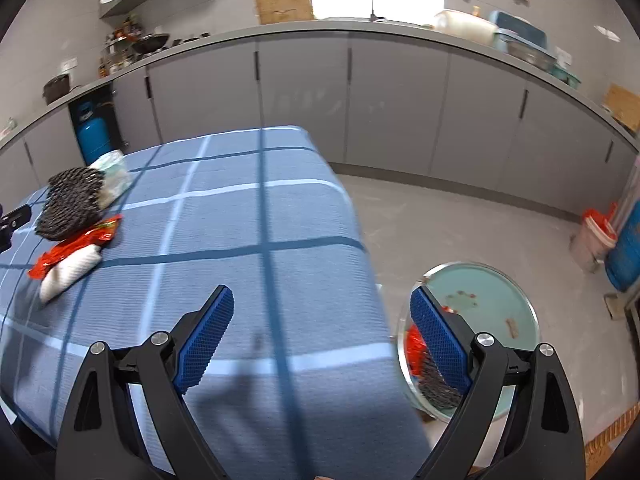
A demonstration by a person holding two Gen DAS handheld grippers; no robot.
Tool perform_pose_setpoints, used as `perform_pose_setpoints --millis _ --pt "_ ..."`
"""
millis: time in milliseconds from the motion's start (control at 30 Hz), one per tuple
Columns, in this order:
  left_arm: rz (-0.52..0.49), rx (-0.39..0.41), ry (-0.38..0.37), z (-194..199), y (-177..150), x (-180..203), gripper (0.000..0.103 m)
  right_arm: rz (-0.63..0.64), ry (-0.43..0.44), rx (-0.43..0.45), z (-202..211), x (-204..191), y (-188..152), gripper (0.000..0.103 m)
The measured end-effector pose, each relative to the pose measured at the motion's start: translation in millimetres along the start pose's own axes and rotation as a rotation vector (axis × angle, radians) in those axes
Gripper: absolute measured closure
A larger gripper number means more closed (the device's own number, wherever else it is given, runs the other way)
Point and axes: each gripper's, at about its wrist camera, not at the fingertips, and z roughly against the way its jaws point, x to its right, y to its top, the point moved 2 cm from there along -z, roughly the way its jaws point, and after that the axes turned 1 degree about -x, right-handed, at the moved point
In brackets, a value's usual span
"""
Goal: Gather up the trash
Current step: 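Move both tools back to the table toward the second black mesh net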
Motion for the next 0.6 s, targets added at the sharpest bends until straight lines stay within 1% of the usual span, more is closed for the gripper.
perform_pose_setpoints --millis 67,200,367,433,467,500,533,567,600 --pt "0.018 -0.005 -0.003 -2 0 -6 0.010 0.013 0.014 -0.001 0 -9 1 0.014" --pt "0.048 0.001 -0.037 -9 6 -11 0.010 0.042 0.037 -0.004 0 -30 3 0.014" --pt "0.054 0.009 -0.073 -35 18 0 0.010 0.076 0.059 -0.012 -2 -51 5 0.014" --pt "0.053 -0.023 -0.082 -48 19 5 0.011 0.085 0.063 -0.018 -3 -56 5 0.014" --pt "0.069 -0.035 -0.115 -53 20 6 0.012 0.088 0.065 -0.020 -3 -58 4 0.014" --pt "0.080 -0.043 -0.129 -56 19 5 0.016 0.091 0.067 -0.024 -4 -61 4 0.014" --pt "0.080 -0.054 -0.129 -59 18 6 0.034 0.092 0.068 -0.027 -5 -62 4 0.014" --pt "0.073 -0.070 -0.149 -62 17 8 0.059 0.095 0.071 -0.030 -6 -64 4 0.014" --pt "0.073 -0.079 -0.167 -63 16 8 0.070 0.097 0.074 -0.033 -7 -67 4 0.014"
